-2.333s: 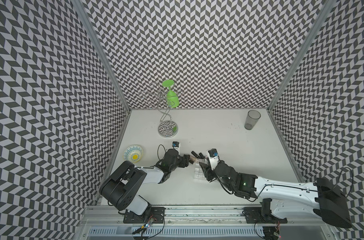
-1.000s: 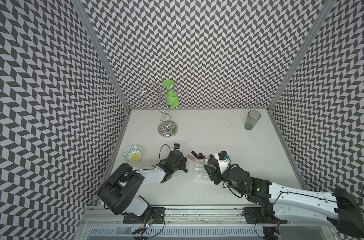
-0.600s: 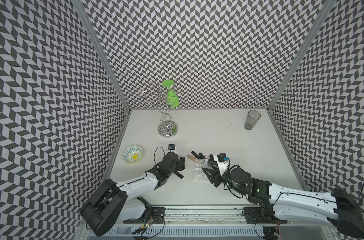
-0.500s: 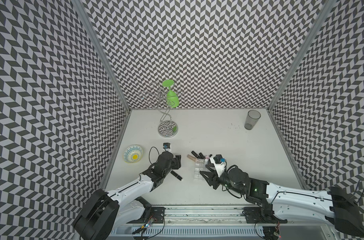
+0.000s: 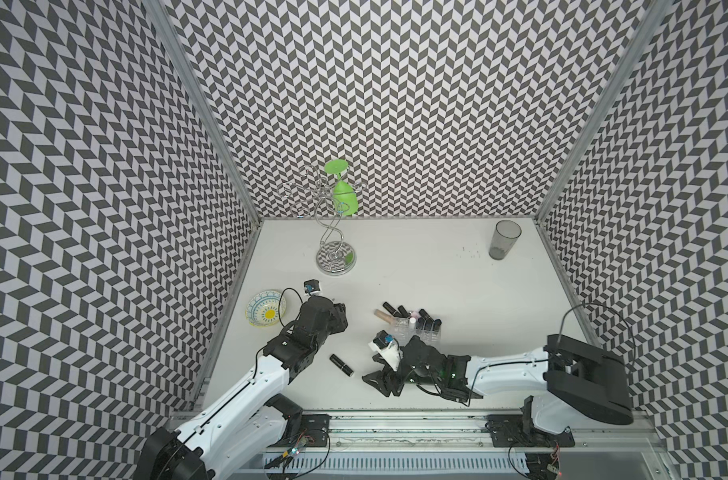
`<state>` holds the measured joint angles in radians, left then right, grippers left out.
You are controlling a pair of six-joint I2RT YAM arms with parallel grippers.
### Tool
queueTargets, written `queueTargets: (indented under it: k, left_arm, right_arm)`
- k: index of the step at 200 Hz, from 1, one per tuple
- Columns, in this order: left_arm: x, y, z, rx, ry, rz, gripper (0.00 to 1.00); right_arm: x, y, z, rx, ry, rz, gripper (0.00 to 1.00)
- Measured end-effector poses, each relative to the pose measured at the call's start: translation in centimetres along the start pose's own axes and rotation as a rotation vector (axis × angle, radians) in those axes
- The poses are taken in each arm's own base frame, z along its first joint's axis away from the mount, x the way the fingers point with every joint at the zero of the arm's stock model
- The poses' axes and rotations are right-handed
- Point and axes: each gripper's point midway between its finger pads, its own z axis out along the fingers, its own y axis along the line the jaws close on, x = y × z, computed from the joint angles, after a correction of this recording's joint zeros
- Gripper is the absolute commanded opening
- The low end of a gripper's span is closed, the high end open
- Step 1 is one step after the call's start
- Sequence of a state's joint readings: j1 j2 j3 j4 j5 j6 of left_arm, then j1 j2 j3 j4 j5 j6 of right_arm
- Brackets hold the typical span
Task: Arrange the lipsticks in the organizer
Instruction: Pick up the lipstick at the center of the board.
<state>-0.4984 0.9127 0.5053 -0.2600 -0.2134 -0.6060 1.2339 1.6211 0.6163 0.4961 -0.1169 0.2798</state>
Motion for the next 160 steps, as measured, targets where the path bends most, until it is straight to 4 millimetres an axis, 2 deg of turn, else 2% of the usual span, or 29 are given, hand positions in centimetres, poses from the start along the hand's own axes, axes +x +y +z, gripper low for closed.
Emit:
queueTargets:
  k: [26, 64, 109, 128, 160]
  left_arm:
    - [0.5, 0.4, 1.2, 0.005, 0.046, -0.007, 0.64]
    - [-1.1, 1.4, 2.5, 0.025, 0.026, -0.050, 0.64]
    - [-1.8, 1.1, 2.9, 0.073, 0.006, -0.053, 0.64]
    - [-1.8, 0.8, 2.9, 0.093, 0.005, -0.047, 0.64]
    - [-1.5, 0.5, 3.0, 0.114, 0.009, -0.039, 0.64]
  right_arm:
    - [0.6, 0.9, 2.4, -0.026, 0.029, -0.019, 0.72]
    - [0.5, 3.6, 5.6, -0.068, 0.039, -0.053, 0.71]
    - [2.6, 4.5, 9.1, -0.038, 0.094, -0.083, 0.66]
    - [2.2, 4.6, 10.4, -0.004, 0.080, -0.101, 0.60]
    - [1.8, 4.0, 11.4, 0.050, 0.061, -0.116, 0.43]
